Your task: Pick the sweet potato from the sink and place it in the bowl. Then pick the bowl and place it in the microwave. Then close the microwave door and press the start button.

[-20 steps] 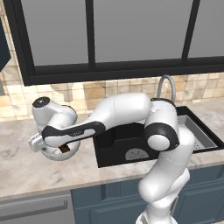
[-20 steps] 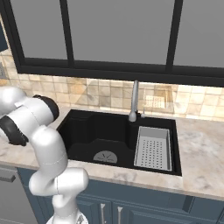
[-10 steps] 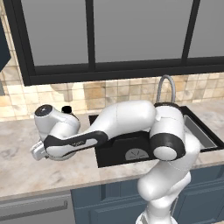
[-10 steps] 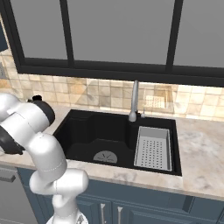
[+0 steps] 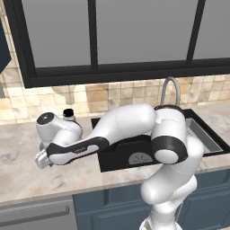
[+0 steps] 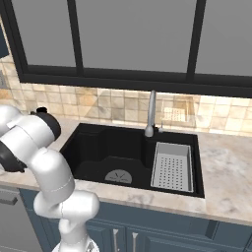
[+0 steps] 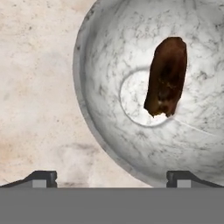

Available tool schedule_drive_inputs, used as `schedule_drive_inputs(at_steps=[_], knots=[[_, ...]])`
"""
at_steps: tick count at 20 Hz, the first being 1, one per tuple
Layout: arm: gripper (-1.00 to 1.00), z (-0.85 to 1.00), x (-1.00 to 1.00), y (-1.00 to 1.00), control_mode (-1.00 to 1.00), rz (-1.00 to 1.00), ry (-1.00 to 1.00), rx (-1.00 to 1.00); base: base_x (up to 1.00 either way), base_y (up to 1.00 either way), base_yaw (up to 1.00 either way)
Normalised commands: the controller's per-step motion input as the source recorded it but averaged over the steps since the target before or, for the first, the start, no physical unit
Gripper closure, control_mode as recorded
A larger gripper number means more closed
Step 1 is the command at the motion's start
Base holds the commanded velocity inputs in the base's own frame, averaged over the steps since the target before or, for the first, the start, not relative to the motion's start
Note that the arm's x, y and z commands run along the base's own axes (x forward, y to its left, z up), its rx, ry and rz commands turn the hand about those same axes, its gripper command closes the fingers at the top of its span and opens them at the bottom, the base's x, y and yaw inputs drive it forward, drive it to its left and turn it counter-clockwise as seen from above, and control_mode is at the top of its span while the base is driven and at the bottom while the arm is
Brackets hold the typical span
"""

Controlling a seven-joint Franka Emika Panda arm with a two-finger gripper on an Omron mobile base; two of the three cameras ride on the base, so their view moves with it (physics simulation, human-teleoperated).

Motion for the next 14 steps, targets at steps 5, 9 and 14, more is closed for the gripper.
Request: schedule_drive_inputs(at_steps=[5,9,14], knots=[[-1.00,-0.21,0.07,-0.03,-1.00,0.02,0.00,-0.04,0.00,0.00,0.00],[-1.00,-0.28,0.11,-0.02,-1.00,0.04,0.00,-0.06,0.00,0.00,0.00],[-1.00,-0.27,0.07,-0.02,-1.00,0.04,0.00,-0.06,0.00,0.00,0.00]])
